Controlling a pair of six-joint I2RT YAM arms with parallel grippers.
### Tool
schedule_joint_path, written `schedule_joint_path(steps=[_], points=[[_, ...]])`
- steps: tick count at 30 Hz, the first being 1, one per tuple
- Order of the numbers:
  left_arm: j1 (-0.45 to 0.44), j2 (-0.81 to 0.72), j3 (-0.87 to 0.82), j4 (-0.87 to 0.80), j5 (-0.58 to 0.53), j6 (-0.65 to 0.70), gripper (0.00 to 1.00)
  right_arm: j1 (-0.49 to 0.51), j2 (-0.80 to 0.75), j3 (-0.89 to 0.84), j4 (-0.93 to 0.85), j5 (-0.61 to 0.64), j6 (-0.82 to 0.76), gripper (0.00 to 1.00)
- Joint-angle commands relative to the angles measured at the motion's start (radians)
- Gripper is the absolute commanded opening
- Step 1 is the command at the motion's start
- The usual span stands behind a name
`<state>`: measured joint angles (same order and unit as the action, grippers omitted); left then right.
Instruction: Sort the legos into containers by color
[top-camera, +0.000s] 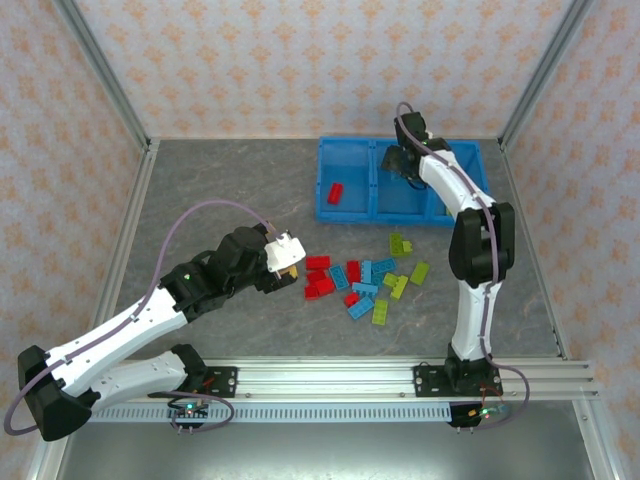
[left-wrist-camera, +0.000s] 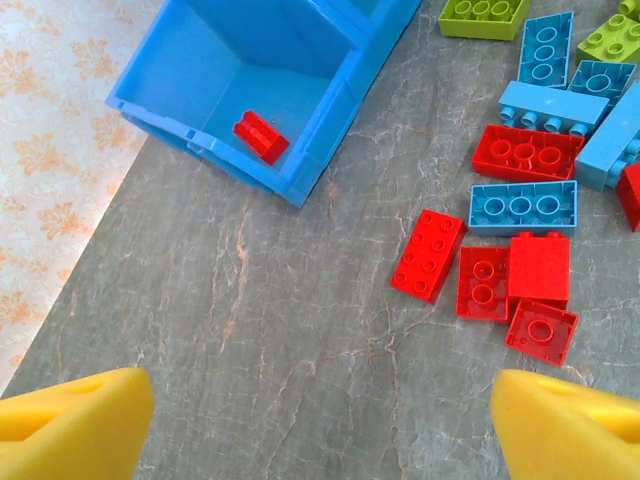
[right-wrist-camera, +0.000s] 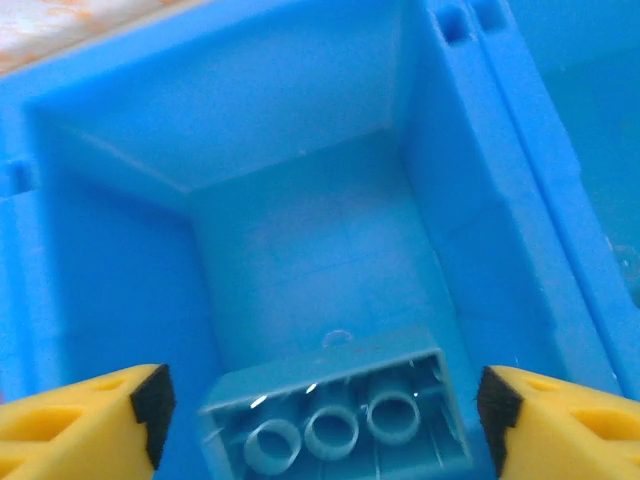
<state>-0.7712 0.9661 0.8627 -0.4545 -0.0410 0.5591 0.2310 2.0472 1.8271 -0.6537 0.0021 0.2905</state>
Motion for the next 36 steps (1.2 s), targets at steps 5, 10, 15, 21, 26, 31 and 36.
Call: schedule_joint_path(steps=[5,10,15,21,26,31,36], points=[[0.006,0.008,-0.007,0.016,0.018,0.014,0.88,0.004,-0.251,-0.125,0.005,-0.035,-0.053,0.99],[0.007,0.019,-0.004,0.016,0.037,0.012,0.89,0.013,-0.545,-0.434,0.086,-0.010,-0.002,0.96],[0.007,0.023,-0.008,0.025,0.046,0.014,0.89,0.038,-0.835,-0.787,0.144,0.017,0.084,0.89],[0.008,0.050,0.001,0.025,0.080,0.006,0.89,0.047,-0.820,-0.956,0.158,-0.066,0.128,0.73],[0.009,0.055,0.001,0.016,0.077,0.005,0.90,0.045,-0.665,-0.956,0.215,-0.124,0.131,0.63],[0.007,0.052,-0.001,0.014,0.086,0.012,0.91,0.044,-0.520,-0.902,0.271,-0.139,0.121,0.59],[0.007,0.044,-0.001,0.010,0.082,0.015,0.91,0.039,-0.457,-0.898,0.317,-0.085,0.149,0.48]])
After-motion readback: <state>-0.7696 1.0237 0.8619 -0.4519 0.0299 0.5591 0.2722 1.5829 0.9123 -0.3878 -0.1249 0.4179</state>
